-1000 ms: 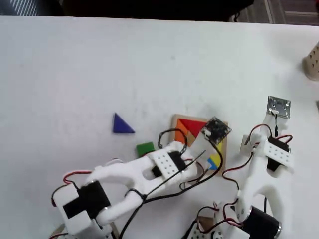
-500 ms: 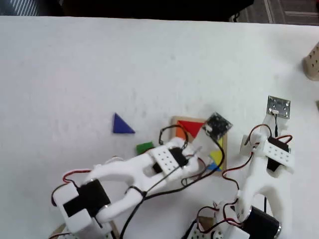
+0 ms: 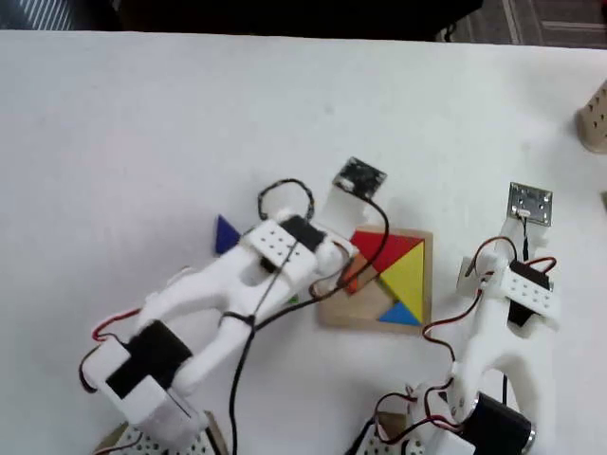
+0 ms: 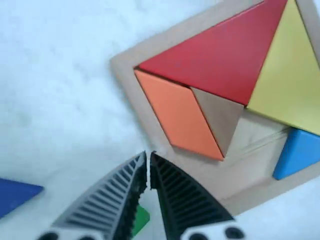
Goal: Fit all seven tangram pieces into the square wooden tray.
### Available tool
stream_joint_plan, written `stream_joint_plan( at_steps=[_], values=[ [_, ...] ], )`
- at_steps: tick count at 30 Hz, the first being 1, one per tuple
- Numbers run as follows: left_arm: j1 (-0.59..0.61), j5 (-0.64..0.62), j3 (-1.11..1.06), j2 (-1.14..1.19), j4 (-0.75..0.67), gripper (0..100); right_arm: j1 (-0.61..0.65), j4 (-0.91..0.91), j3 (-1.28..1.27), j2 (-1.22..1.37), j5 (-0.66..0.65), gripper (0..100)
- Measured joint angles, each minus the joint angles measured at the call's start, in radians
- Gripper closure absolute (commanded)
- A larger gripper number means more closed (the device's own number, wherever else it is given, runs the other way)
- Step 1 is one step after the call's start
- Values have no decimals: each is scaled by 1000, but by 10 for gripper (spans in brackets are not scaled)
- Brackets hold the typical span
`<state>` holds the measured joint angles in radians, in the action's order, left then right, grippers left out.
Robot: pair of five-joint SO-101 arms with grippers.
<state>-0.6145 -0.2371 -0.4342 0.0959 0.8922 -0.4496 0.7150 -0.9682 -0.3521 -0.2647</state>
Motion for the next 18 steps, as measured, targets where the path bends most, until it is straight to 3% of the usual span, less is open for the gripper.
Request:
stream_joint_plan(
  at_steps=[12, 15, 18],
  values=[
    [58, 37, -338, -376, -32, 954, 6, 0, 0, 0, 0, 865],
    [87, 40, -414, -411, -86, 880, 6, 0, 0, 0, 0, 865],
    [121, 40, -437, -422, -100, 736, 6, 0, 0, 0, 0, 865]
  ],
)
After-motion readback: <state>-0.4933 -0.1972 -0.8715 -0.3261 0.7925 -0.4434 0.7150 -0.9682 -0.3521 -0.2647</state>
